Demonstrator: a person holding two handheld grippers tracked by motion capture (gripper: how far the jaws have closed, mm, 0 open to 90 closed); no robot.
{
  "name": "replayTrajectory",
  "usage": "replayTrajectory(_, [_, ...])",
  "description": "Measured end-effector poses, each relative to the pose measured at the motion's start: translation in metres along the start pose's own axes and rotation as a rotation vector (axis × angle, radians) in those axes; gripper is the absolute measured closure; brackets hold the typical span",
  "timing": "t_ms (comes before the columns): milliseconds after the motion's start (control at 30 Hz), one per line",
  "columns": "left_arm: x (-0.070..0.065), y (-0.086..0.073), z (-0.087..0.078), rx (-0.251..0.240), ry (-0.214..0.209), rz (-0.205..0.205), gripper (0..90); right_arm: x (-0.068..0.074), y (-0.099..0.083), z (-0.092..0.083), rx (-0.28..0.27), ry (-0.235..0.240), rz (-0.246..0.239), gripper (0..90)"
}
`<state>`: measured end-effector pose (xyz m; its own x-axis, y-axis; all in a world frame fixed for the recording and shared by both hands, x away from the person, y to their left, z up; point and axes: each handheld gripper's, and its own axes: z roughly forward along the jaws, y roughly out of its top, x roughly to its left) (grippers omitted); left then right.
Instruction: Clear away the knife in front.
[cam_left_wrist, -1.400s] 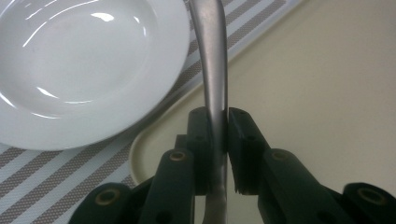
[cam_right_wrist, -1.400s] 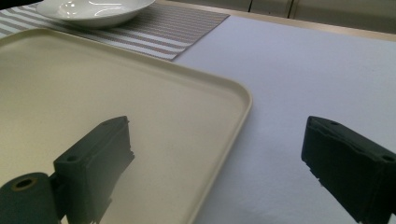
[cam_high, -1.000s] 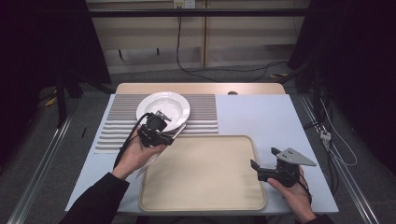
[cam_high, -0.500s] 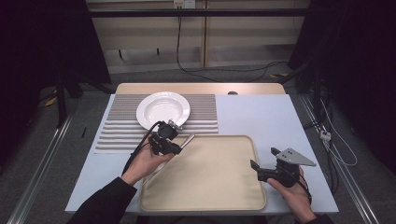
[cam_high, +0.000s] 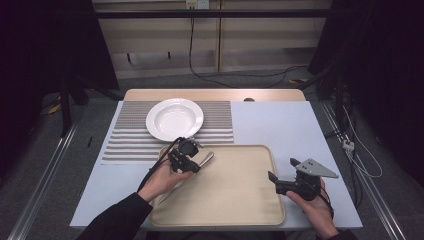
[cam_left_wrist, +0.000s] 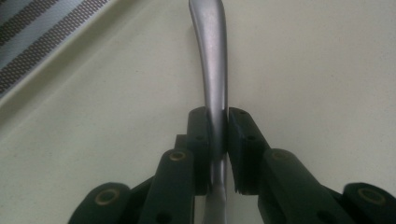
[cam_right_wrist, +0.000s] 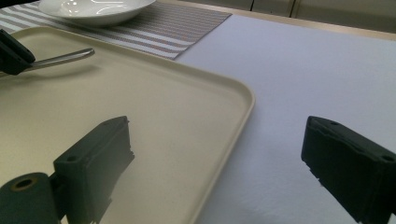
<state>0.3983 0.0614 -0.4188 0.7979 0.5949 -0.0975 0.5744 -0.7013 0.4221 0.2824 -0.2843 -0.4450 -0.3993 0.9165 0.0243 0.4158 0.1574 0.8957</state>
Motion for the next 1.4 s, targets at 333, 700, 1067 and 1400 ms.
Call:
replayTrajectory(333, [-0.002,-0.004,0.006,0.019,-0.007,-0.004,79.8,0.000,0.000,0.000,-0.001,0.001,0.000,8.2])
replayTrajectory(700, [-0.001,-0.009,0.005,0.007,-0.023,-0.030,79.2,0.000,0.000,0.000,0.002,-0.002,0.001,8.1])
replayTrajectory(1067, [0.001,-0.015,0.003,-0.015,-0.040,-0.016,75.5,0.000,0.000,0.000,0.001,-0.001,-0.002,8.1])
replayTrajectory(1400, [0.005,-0.015,-0.006,-0.118,-0.050,0.044,49.7,0.000,-0.001,-0.001,0.003,-0.001,0.001,8.2])
